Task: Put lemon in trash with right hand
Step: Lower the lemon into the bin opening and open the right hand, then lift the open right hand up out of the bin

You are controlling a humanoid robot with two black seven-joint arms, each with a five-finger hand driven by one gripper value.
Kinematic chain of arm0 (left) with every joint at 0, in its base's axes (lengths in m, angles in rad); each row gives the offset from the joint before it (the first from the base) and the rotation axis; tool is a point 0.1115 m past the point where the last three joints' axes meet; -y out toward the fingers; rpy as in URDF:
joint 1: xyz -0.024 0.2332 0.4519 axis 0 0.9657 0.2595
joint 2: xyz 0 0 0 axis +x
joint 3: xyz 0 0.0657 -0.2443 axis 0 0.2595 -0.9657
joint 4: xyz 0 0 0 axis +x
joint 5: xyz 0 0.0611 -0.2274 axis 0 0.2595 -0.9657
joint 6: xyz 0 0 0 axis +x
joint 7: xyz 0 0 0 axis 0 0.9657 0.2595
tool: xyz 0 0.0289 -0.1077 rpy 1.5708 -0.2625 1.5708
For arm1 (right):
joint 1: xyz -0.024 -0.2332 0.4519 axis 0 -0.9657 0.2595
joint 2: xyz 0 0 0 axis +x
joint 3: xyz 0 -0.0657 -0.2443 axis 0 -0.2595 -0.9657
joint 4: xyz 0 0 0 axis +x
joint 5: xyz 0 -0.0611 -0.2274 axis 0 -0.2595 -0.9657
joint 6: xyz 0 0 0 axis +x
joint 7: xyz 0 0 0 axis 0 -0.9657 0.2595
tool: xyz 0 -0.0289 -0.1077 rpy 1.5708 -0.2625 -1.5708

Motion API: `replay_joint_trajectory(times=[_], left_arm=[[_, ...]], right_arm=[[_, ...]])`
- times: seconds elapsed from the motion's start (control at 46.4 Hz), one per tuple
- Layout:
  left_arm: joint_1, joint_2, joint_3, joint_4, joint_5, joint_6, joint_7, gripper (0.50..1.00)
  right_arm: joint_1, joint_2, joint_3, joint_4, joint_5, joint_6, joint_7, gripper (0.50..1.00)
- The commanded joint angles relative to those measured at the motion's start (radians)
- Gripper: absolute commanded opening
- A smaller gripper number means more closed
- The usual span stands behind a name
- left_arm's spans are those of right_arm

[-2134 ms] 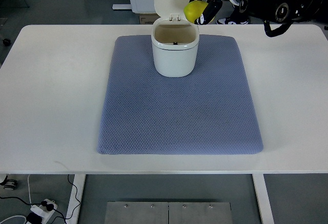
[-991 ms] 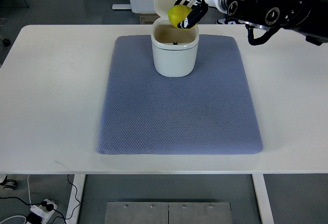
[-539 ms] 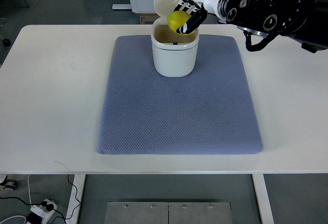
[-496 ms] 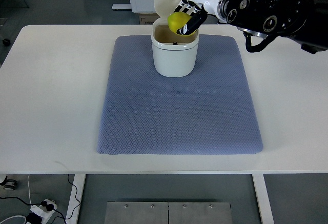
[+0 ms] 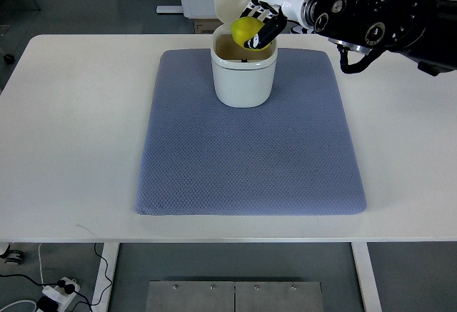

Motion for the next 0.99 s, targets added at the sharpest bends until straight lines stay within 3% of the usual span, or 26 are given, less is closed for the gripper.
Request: replay_joint_trajectory(times=[0.0, 0.151, 0.302, 0.496, 0.582, 0.776, 0.841, 0.97], left_arm=[[0.000, 0.000, 0.000, 0.001, 0.001, 0.000, 0.000, 1.000], [0.000, 0.000, 0.000, 0.001, 0.001, 0.000, 0.000, 1.000], [0.000, 0.000, 0.000, 0.001, 0.001, 0.000, 0.000, 1.000], [0.000, 0.000, 0.000, 0.001, -0.001, 0.000, 0.000, 1.000], [0.000, 0.000, 0.000, 0.001, 0.001, 0.000, 0.000, 1.000], [0.000, 0.000, 0.000, 0.001, 0.001, 0.000, 0.000, 1.000], [0.000, 0.000, 0.000, -0.001, 0.001, 0.000, 0.000, 1.000], [0.000, 0.000, 0.000, -0.001, 0.001, 0.000, 0.000, 1.000]], right_arm=[[0.001, 0.000, -0.001, 0.000, -0.001, 0.000, 0.000, 0.703], [0.001, 0.000, -0.001, 0.002, -0.015, 0.000, 0.000, 0.709], [0.001, 0.000, -0.001, 0.002, -0.021, 0.000, 0.000, 0.761], [0.001, 0.000, -0.001, 0.002, -0.021, 0.000, 0.000, 0.763], [0.001, 0.000, -0.001, 0.002, -0.024, 0.000, 0.000, 0.795], [0.002, 0.000, -0.001, 0.002, -0.028, 0.000, 0.000, 0.803], [0.002, 0.000, -0.001, 0.002, -0.028, 0.000, 0.000, 0.790], [0.002, 0.000, -0.003, 0.002, -0.028, 0.000, 0.000, 0.661]])
